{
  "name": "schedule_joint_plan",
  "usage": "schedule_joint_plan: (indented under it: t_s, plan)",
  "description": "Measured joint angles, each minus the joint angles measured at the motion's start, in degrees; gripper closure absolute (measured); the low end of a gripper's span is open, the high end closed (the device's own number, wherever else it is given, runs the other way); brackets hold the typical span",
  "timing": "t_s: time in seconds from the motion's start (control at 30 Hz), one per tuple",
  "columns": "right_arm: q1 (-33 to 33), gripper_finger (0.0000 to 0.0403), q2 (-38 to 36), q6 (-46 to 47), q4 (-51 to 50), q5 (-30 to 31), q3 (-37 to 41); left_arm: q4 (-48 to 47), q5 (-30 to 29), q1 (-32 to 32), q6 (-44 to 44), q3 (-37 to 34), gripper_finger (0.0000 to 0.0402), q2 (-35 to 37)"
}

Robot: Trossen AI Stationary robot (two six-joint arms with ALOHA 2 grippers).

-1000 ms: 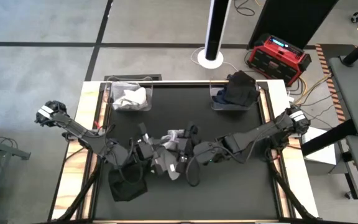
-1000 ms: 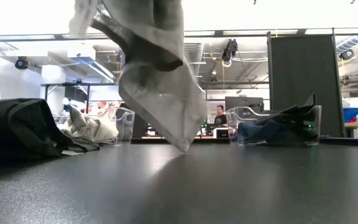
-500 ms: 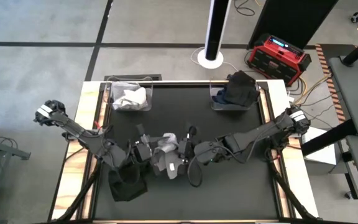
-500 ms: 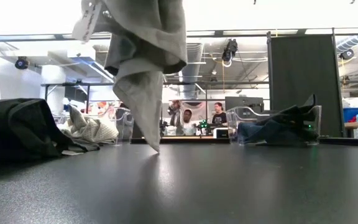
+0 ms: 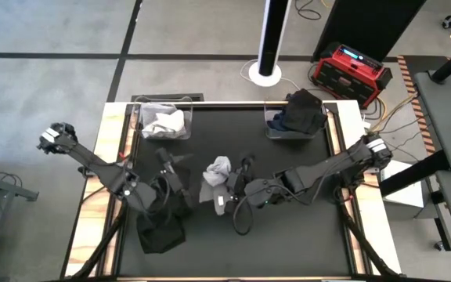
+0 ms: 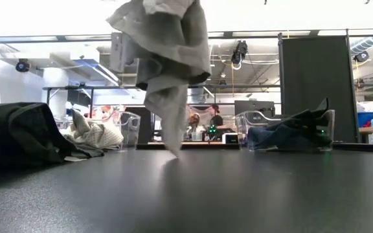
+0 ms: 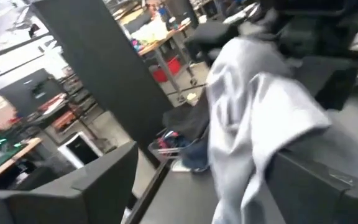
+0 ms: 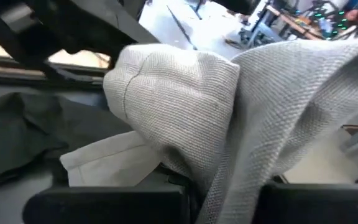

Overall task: Sort towels by color in basket
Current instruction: Put the gray towel into the left transparent bin

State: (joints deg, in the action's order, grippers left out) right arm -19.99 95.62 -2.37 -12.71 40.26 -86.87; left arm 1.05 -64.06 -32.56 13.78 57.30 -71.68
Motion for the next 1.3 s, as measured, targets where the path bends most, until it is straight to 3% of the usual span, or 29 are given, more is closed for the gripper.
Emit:
schedule_joint_plan:
  t_s: [0.23, 0.3, 0.4, 0.53, 0.63, 0.87, 1.07, 1.3]
  plan:
    - [0.0, 0.0392, -1.72, -0.63, 0.61, 1.47, 0.0, -13.59, -2.86, 0.07, -7.43, -0.01, 0.0082, 3.49]
    - [0.0, 0.0392, -2.48, -1.57, 1.59, -0.57, 0.0, -17.0, 1.61, 0.07, -10.74, -0.19, 0.0083, 4.16]
    - [0.0, 0.0392, -3.82, -2.6, 2.45, -3.21, 0.0, -18.28, 13.66, 0.03, -14.41, -1.58, 0.0088, 4.97]
    - [-0.22, 0.0392, -4.53, -5.02, 3.56, -4.68, 0.0, -9.53, 22.63, -0.01, -14.5, -7.13, 0.009, 5.84]
    - [-0.37, 0.0392, -4.47, -6.87, 5.71, -7.29, 0.76, 2.84, 27.25, 0.05, -13.16, -12.22, 0.0089, 6.88]
    - [-0.39, 0.0391, -4.38, -7.43, 13.32, -13.49, 3.37, 22.85, 27.08, 1.93, -12.14, -19.67, 0.0088, 6.52]
    - [-0.37, 0.0391, -3.9, -6.62, 18.34, -16.7, 3.49, 27.75, 34.35, 2.5, -9.63, -21.38, 0.0102, 3.4]
    - [-0.09, 0.0391, -3.94, -5.76, 19.46, -16.72, 3.48, 27.53, 36.28, 2.58, -5.15, -17.57, 0.0167, -1.65]
